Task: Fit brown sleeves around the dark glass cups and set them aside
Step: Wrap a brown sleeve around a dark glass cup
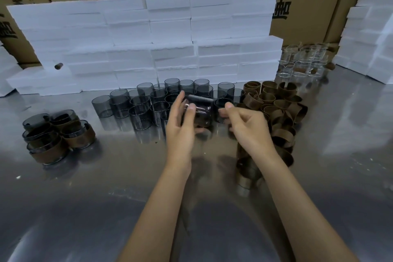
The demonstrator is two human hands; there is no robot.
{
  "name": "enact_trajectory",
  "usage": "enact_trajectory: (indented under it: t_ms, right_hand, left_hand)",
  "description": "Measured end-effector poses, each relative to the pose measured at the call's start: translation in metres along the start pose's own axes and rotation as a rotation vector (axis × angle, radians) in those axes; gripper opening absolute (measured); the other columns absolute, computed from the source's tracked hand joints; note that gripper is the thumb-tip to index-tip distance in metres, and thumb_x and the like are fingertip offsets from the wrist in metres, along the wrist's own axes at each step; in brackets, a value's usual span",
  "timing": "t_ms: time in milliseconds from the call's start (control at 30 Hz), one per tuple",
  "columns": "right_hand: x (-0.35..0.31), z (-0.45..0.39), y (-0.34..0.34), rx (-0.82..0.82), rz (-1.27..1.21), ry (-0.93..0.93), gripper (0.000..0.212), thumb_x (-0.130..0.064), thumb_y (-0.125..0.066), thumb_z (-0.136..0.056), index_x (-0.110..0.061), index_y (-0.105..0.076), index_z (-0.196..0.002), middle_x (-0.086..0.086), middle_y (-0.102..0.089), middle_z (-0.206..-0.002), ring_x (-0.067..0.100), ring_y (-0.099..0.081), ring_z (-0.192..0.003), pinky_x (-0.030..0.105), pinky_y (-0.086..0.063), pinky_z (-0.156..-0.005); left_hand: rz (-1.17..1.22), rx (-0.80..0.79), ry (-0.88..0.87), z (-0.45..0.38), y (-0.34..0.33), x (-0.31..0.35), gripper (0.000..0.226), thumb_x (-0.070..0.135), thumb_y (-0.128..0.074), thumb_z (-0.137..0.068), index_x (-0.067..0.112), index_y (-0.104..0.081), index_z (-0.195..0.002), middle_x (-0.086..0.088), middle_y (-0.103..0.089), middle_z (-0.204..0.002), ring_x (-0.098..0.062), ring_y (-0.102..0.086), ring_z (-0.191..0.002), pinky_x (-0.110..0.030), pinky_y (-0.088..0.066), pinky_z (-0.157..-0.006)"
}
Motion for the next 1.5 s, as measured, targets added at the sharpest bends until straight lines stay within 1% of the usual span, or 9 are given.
enact_trajectory:
  t_ms: [167,367,567,767,867,1000,1167,1367,1500]
  right_hand:
    - [0.008,-0.004,0.023,0.048,0.605,0.070,0.029,-0.025,-0.055,-0.099,-0.021,-0.071,-0.123,0.002,-0.070,-0.119,0.023,-0.050,-0.126,0.038,-0.047,-0.091]
    - [0.024,-0.003,0.006,-0.154,0.868,-0.004,0.034,-0.026,-0.058,-0.098,-0.018,-0.064,-0.130,0.002,-0.060,-0.135,0.027,-0.042,-0.131,0.044,-0.040,-0.107]
    - [0.015,0.000,0.012,-0.038,0.783,0.062,0.008,-0.014,-0.066,-0.091,-0.020,-0.065,-0.097,-0.003,-0.061,-0.103,0.024,-0.053,-0.110,0.037,-0.045,-0.089]
    - [-0.044,0.016,0.008,0.107,0.126,0.443,0.008,-0.009,-0.071,-0.084,-0.013,-0.065,-0.087,-0.004,-0.069,-0.099,0.011,-0.063,-0.097,0.019,-0.048,-0.087]
    - [-0.055,0.029,-0.013,0.010,0.263,0.561,0.005,-0.014,-0.066,-0.083,-0.014,-0.062,-0.086,-0.006,-0.066,-0.094,0.015,-0.059,-0.092,0.029,-0.048,-0.084]
    - [-0.053,0.034,-0.027,-0.042,0.449,0.616,0.006,-0.017,-0.061,-0.083,-0.015,-0.055,-0.084,-0.008,-0.054,-0.087,0.017,-0.048,-0.090,0.035,-0.045,-0.082]
    - [-0.052,0.036,-0.026,-0.023,0.559,0.610,0.015,-0.026,-0.060,-0.079,-0.026,-0.045,-0.079,-0.009,-0.053,-0.085,0.014,-0.045,-0.095,0.031,-0.037,-0.088]
    - [-0.047,0.033,-0.031,-0.070,0.487,0.615,0.010,-0.016,-0.062,-0.080,-0.013,-0.061,-0.089,-0.004,-0.060,-0.101,0.017,-0.053,-0.105,0.037,-0.044,-0.097]
    - [-0.050,0.032,-0.023,-0.011,0.175,0.545,0.021,-0.005,-0.062,-0.075,-0.015,-0.059,-0.093,-0.005,-0.056,-0.108,0.009,-0.057,-0.106,0.023,-0.046,-0.090]
  left_hand:
    - [0.216,-0.046,0.269,0.001,0.002,-0.020,0.032,0.028,-0.043,-0.110,0.042,-0.058,-0.134,-0.008,-0.069,-0.129,-0.031,-0.074,-0.085,-0.029,-0.058,-0.064]
    - [0.273,-0.111,0.447,0.005,-0.005,-0.033,0.047,0.037,-0.067,-0.096,0.025,-0.058,-0.140,-0.014,-0.070,-0.130,-0.032,-0.076,-0.090,-0.029,-0.056,-0.065]
    - [0.234,-0.131,0.475,0.007,-0.005,-0.038,0.038,0.038,-0.069,-0.094,0.031,-0.063,-0.131,-0.012,-0.072,-0.127,-0.032,-0.077,-0.087,-0.027,-0.055,-0.065]
    - [0.322,-0.127,0.498,0.007,-0.008,-0.038,0.052,0.043,-0.065,-0.096,0.012,-0.061,-0.137,-0.014,-0.075,-0.105,-0.029,-0.074,-0.083,-0.029,-0.059,-0.067]
    - [0.340,-0.211,0.445,0.006,-0.014,-0.031,0.063,0.053,-0.063,-0.093,0.006,-0.063,-0.135,-0.012,-0.073,-0.109,-0.025,-0.071,-0.103,-0.038,-0.061,-0.091]
    - [0.296,-0.243,0.404,0.006,-0.017,-0.028,0.081,0.055,-0.066,-0.087,0.002,-0.050,-0.145,-0.018,-0.061,-0.120,-0.031,-0.060,-0.119,-0.054,-0.041,-0.116]
    - [0.325,-0.193,0.407,0.006,-0.016,-0.028,0.084,0.042,-0.078,-0.084,0.003,-0.043,-0.149,-0.019,-0.058,-0.118,-0.033,-0.056,-0.113,-0.062,-0.037,-0.116]
    - [0.353,-0.200,0.442,0.010,-0.019,-0.028,0.077,0.020,-0.075,-0.088,0.001,-0.037,-0.153,-0.015,-0.057,-0.118,-0.025,-0.059,-0.110,-0.040,-0.057,-0.092]
    - [0.345,-0.195,0.457,0.010,-0.018,-0.030,0.076,0.022,-0.074,-0.086,-0.001,-0.041,-0.150,-0.022,-0.059,-0.123,-0.030,-0.059,-0.121,-0.047,-0.050,-0.108]
Point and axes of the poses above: each hand's wrist, its own z-axis away from the middle knuckle, its own y-axis out of the back of the hand, x = y × z, the point moved 8 cm from there along -z, towards the middle knuckle
